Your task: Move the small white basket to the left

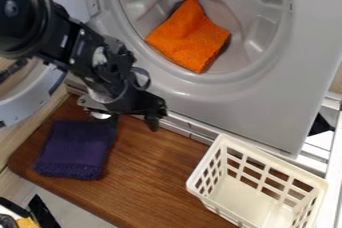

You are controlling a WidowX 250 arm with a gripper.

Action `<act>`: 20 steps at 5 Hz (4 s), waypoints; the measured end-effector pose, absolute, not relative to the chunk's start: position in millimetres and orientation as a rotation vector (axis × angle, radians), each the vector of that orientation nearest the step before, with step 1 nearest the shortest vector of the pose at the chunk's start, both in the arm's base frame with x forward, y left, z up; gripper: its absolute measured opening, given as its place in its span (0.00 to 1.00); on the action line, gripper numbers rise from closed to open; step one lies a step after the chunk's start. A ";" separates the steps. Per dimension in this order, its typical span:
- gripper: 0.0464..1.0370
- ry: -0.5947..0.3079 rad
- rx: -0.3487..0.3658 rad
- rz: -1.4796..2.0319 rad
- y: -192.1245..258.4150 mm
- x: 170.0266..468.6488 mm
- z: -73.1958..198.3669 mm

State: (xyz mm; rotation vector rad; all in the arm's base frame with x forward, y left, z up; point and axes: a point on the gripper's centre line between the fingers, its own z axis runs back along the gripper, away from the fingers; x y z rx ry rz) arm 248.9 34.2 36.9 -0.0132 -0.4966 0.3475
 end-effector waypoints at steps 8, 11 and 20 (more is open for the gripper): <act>0.33 -0.234 -0.116 -0.010 -55.7 273.4 -49.5; 0.06 -0.237 -0.119 0.001 -55.5 271.3 -48.8; 0.05 -0.327 -0.094 0.268 83.3 243.7 -10.2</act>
